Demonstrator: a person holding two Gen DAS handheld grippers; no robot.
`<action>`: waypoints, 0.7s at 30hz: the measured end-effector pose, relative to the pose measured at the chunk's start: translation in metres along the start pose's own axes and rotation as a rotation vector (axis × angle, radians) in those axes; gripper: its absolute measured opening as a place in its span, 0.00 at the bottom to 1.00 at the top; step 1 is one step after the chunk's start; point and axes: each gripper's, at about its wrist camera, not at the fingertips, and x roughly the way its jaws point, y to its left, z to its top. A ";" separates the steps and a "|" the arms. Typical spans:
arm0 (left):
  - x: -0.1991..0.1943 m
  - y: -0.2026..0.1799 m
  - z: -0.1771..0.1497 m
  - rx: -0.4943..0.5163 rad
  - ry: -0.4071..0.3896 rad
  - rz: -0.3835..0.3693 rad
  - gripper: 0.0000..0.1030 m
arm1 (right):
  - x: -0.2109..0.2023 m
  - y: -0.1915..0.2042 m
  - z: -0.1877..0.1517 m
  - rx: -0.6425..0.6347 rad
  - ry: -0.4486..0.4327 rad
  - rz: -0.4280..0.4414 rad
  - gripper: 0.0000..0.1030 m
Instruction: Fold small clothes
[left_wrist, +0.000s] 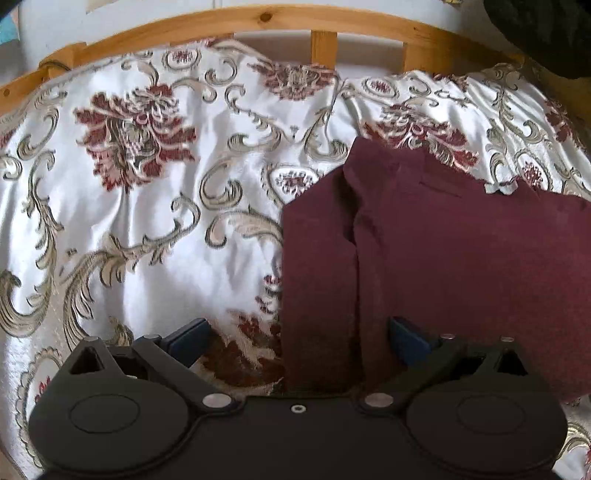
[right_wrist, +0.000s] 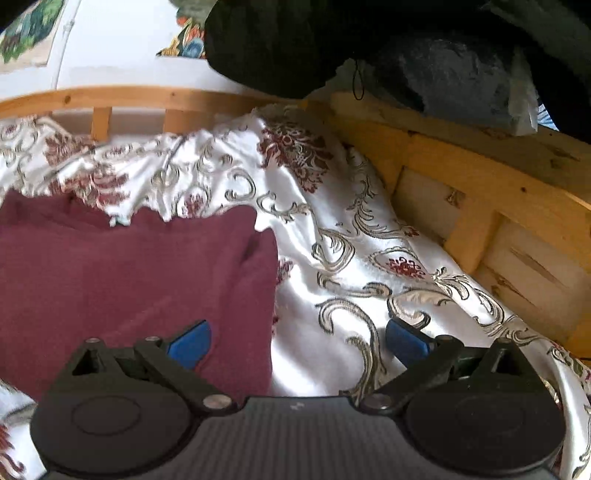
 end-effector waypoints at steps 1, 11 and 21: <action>0.001 0.003 -0.001 -0.021 0.006 -0.008 0.99 | 0.003 0.004 -0.003 -0.020 0.001 -0.012 1.00; 0.000 0.012 -0.008 -0.062 0.010 -0.012 1.00 | 0.004 0.012 -0.009 -0.037 -0.016 -0.022 1.00; 0.001 0.015 -0.009 -0.066 0.007 -0.021 1.00 | -0.009 0.010 0.001 0.010 -0.063 -0.024 1.00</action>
